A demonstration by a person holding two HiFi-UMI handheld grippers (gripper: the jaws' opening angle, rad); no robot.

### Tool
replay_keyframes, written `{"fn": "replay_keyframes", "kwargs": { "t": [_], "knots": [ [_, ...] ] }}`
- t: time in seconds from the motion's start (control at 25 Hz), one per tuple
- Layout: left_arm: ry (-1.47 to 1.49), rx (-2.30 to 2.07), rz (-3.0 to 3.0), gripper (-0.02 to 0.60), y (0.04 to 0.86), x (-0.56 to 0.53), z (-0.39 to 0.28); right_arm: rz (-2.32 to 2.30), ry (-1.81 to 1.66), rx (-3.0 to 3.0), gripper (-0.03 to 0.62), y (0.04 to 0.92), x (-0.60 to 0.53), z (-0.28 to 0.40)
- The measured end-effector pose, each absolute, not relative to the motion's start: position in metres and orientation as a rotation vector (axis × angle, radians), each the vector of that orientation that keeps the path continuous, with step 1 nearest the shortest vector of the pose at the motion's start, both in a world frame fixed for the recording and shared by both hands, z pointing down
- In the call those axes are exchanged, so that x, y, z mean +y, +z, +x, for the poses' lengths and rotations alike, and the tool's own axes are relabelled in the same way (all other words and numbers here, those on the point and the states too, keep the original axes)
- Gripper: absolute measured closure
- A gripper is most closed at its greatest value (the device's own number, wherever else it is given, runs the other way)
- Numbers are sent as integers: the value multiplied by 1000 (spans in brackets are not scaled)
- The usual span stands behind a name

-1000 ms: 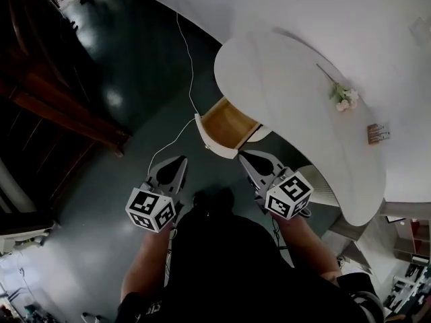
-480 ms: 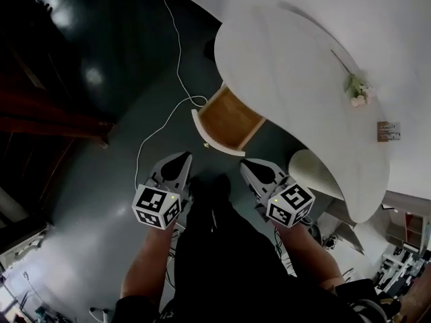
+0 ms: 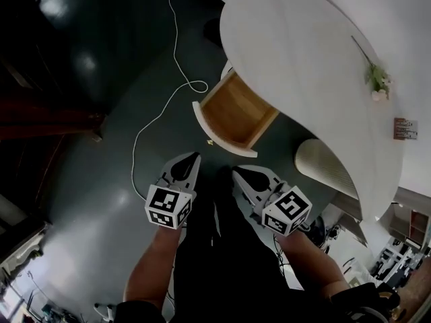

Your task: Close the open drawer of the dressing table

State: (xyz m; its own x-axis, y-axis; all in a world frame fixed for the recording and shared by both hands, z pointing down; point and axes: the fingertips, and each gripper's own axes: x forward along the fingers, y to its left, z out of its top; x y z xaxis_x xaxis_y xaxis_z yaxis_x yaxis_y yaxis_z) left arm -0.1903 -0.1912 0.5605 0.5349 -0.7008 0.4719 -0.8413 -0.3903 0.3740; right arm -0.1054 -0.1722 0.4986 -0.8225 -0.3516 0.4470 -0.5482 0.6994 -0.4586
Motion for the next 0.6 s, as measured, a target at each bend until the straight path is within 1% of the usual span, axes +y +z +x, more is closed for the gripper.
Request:
{"fn": "replay_keyframes", "kwargs": {
  "t": [0.16,0.32,0.4,0.48,0.52,0.6],
  "knots": [
    [351,-1215,2209,566,604,-191,-179,714,864,-2563,588,530,-168,-103],
    [403,-1201,2219,511,647,-195,-169,722,852,-2537,588,563,-162,-100],
    [445,-1181,2249,459,664,-196,-160,727,870,-2523,588,578,-158,-96],
    [488,-1160,2266,421,679,-198,-152,733,898,-2515,588,591,-155,-95],
    [506,-1152,2270,410,687,-200,-150,734,912,-2515,588,596,-153,-95],
    [518,-1147,2271,408,698,-204,-148,730,936,-2522,588,603,-149,-97]
  ]
}}
